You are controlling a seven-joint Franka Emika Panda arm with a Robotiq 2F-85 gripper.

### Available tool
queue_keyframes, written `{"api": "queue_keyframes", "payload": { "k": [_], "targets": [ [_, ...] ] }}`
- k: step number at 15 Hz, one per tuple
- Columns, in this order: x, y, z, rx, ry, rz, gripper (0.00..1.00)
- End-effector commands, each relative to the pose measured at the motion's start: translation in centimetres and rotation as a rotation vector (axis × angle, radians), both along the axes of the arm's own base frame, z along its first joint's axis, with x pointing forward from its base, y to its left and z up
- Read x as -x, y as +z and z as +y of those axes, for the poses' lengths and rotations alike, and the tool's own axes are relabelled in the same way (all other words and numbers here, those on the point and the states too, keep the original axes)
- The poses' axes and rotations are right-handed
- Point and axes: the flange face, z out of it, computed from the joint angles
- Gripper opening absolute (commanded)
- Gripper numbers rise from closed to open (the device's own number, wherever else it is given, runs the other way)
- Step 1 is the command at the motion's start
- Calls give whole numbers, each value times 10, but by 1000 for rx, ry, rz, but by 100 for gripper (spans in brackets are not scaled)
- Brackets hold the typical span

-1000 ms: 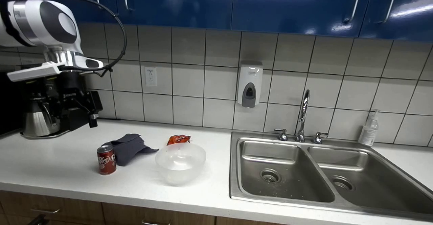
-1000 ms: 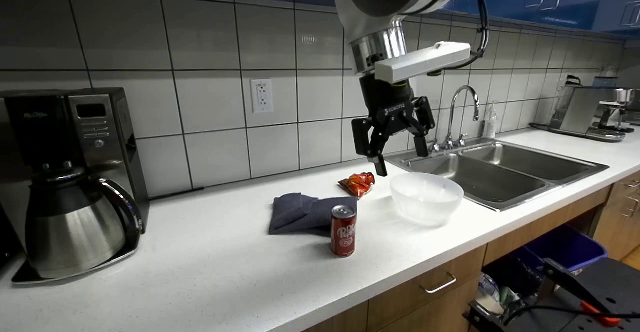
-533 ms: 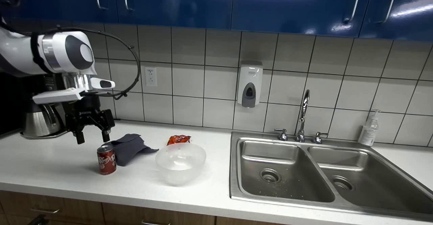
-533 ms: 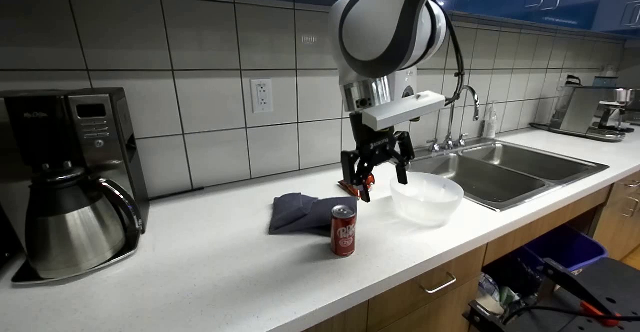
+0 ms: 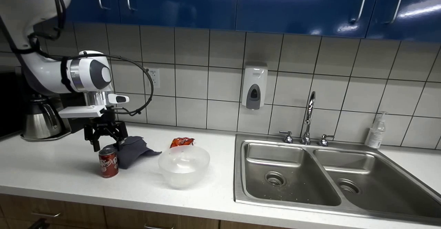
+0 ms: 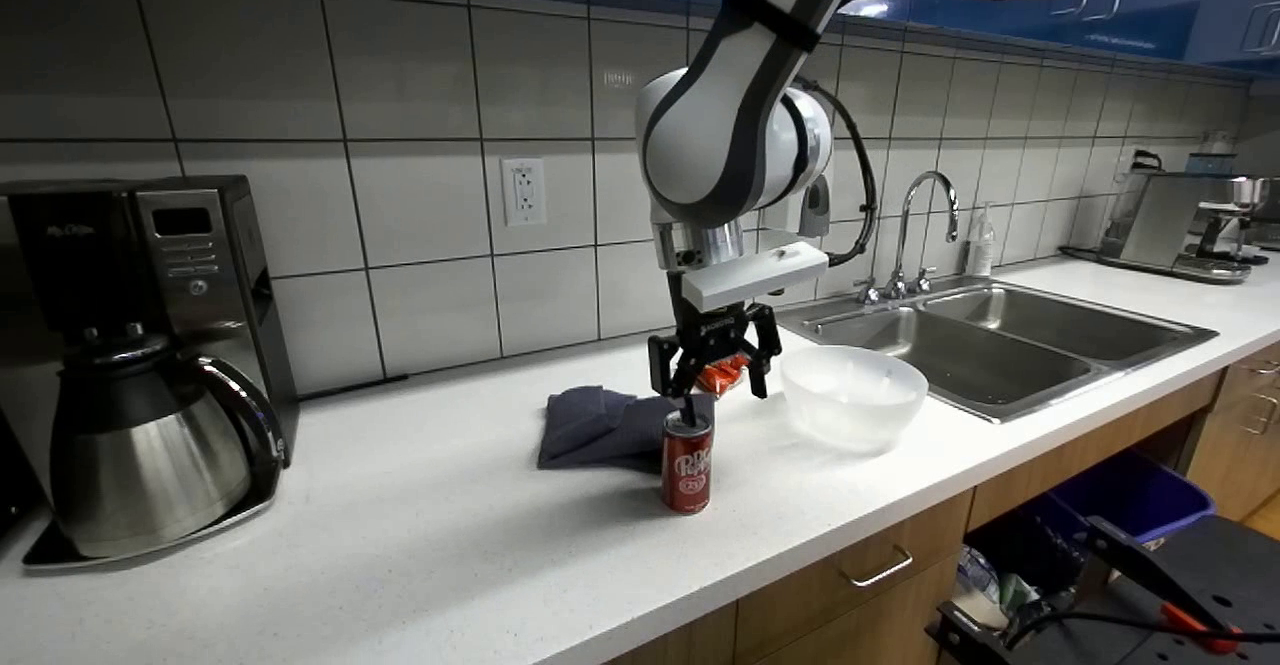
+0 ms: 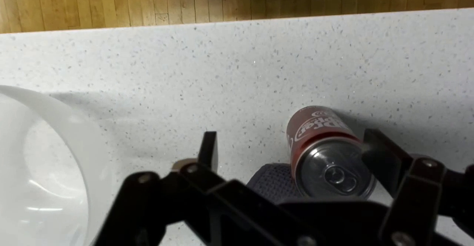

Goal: Get the can bottle and put it in the sink

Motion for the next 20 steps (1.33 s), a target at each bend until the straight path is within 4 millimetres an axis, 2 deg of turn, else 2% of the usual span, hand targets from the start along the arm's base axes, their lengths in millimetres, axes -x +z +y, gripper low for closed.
{"api": "queue_keyframes", "payload": {
  "k": [1,7,16,20],
  "targets": [
    [-17,-4,12,-16,17,-15,100],
    [-18,-7,30,-24,45,-18,100],
    [-26,-26,30,-14,54,-30,100],
    [-21,-40,32,-11,62,-13,100]
  ]
}}
